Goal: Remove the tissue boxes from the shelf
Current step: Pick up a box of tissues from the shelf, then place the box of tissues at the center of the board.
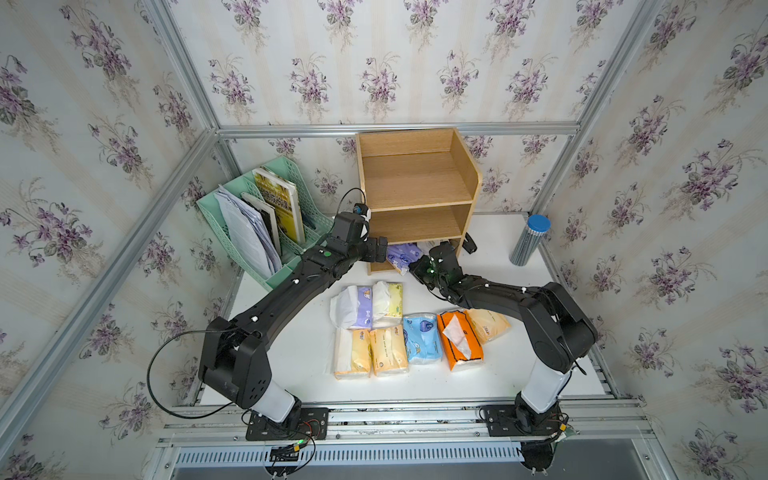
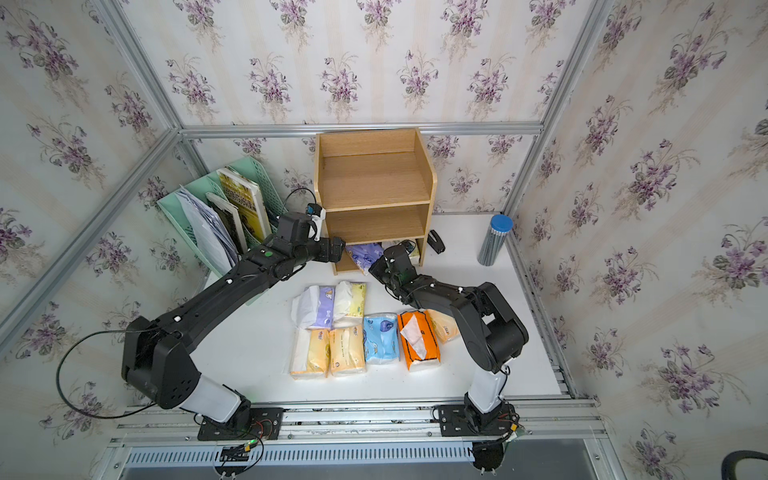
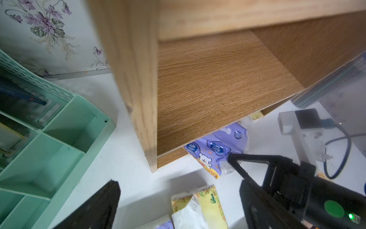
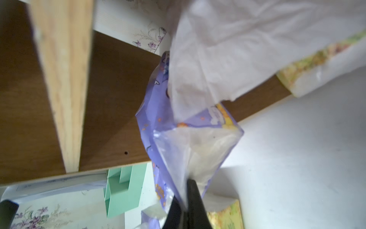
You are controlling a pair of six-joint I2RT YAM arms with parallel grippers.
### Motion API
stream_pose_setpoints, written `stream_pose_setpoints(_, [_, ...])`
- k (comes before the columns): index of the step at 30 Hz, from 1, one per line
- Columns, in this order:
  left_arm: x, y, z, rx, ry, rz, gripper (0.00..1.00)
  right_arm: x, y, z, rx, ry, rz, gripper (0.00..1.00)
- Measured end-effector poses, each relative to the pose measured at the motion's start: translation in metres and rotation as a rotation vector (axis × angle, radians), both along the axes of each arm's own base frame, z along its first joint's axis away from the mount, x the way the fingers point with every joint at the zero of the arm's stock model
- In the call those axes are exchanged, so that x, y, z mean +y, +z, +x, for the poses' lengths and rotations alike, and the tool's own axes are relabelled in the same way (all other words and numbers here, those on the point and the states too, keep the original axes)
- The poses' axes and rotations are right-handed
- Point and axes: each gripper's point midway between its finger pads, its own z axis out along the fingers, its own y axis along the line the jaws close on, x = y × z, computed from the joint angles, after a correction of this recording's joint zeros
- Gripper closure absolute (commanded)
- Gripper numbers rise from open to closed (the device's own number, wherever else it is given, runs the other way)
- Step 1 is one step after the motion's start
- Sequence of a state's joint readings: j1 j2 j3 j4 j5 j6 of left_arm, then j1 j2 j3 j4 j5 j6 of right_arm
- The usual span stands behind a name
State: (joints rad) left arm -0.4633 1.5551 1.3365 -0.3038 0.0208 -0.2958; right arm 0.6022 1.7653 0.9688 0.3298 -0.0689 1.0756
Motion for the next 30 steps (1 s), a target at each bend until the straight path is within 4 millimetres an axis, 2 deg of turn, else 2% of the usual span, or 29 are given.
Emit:
stream_pose_setpoints(5, [0.002,0.006,-0.004,-0.001,0.005,-0.008,0.01,-0.011,0.001,-0.026,0.003,0.033,-0.025,1.0])
stream_pose_setpoints(10, [0.006,0.013,-0.012,-0.011,0.012,-0.02,0.01,-0.038,-0.001,-0.052,0.005,0.02,-0.099,1.0])
stream_pose_setpoints(14, [0.003,0.011,-0.018,-0.001,0.001,-0.013,0.01,-0.064,0.002,-0.074,-0.01,0.002,-0.161,0.98])
stream_pose_setpoints(16, [0.0,0.009,-0.021,0.006,-0.007,-0.009,0.01,-0.073,0.001,-0.083,-0.012,-0.001,-0.184,0.88])
stream_pose_setpoints(19, [-0.005,0.008,-0.024,0.009,-0.013,-0.009,0.01,-0.082,-0.007,-0.098,0.004,0.009,-0.215,0.56])
stream_pose_setpoints(21, [-0.008,0.008,-0.025,0.01,-0.018,-0.009,0.01,-0.084,-0.009,-0.109,0.013,0.033,-0.239,0.45])
stream_pose_setpoints(25, [-0.012,0.006,-0.029,0.013,-0.019,-0.009,0.01,-0.086,0.009,-0.118,-0.018,0.061,-0.271,0.33])
stream_pose_setpoints(28, [-0.01,0.005,-0.033,0.015,-0.011,-0.009,0.01,-0.102,0.032,-0.107,-0.068,0.02,-0.321,0.32])
stream_pose_setpoints(30, [-0.009,0.005,-0.036,0.014,-0.005,-0.011,0.01,-0.126,0.036,-0.089,-0.069,-0.036,-0.348,0.35])
